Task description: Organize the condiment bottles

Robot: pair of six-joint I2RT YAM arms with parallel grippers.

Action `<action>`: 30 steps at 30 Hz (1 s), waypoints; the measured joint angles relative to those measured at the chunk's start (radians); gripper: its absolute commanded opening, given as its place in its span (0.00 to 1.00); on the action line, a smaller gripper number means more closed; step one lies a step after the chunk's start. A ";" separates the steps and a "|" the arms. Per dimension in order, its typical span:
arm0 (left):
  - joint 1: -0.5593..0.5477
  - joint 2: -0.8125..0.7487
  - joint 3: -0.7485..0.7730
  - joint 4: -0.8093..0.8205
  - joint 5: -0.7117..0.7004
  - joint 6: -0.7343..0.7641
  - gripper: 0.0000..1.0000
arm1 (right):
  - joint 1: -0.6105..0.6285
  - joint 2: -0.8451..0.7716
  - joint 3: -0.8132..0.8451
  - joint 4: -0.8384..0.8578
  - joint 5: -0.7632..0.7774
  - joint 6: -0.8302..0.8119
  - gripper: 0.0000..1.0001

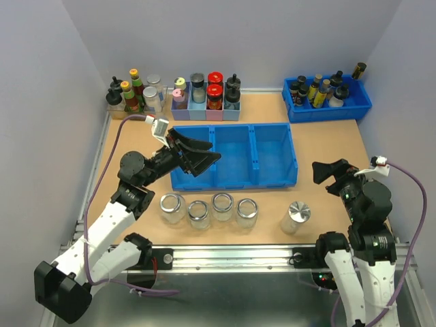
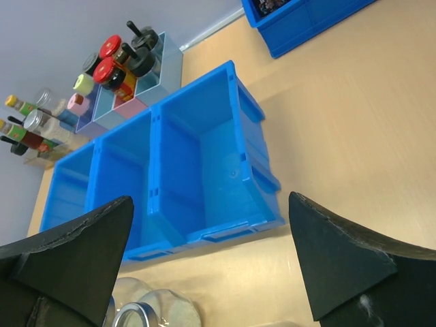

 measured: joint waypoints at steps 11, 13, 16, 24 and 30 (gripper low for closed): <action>-0.274 0.239 0.178 -0.168 -0.165 0.349 0.99 | 0.000 0.016 0.000 -0.001 -0.006 -0.015 1.00; -0.421 0.351 0.280 -0.243 -0.281 0.488 0.99 | 0.000 0.023 0.000 -0.002 -0.014 -0.019 1.00; -0.551 0.452 0.345 -0.291 -0.408 0.634 0.99 | 0.000 0.024 0.000 -0.006 -0.030 -0.023 1.00; -0.654 0.497 0.341 -0.308 -0.479 0.881 0.98 | 0.000 0.012 0.000 -0.008 -0.046 -0.026 1.00; -0.768 0.559 0.330 -0.245 -0.484 0.982 0.99 | 0.000 0.012 0.000 -0.013 -0.043 -0.025 1.00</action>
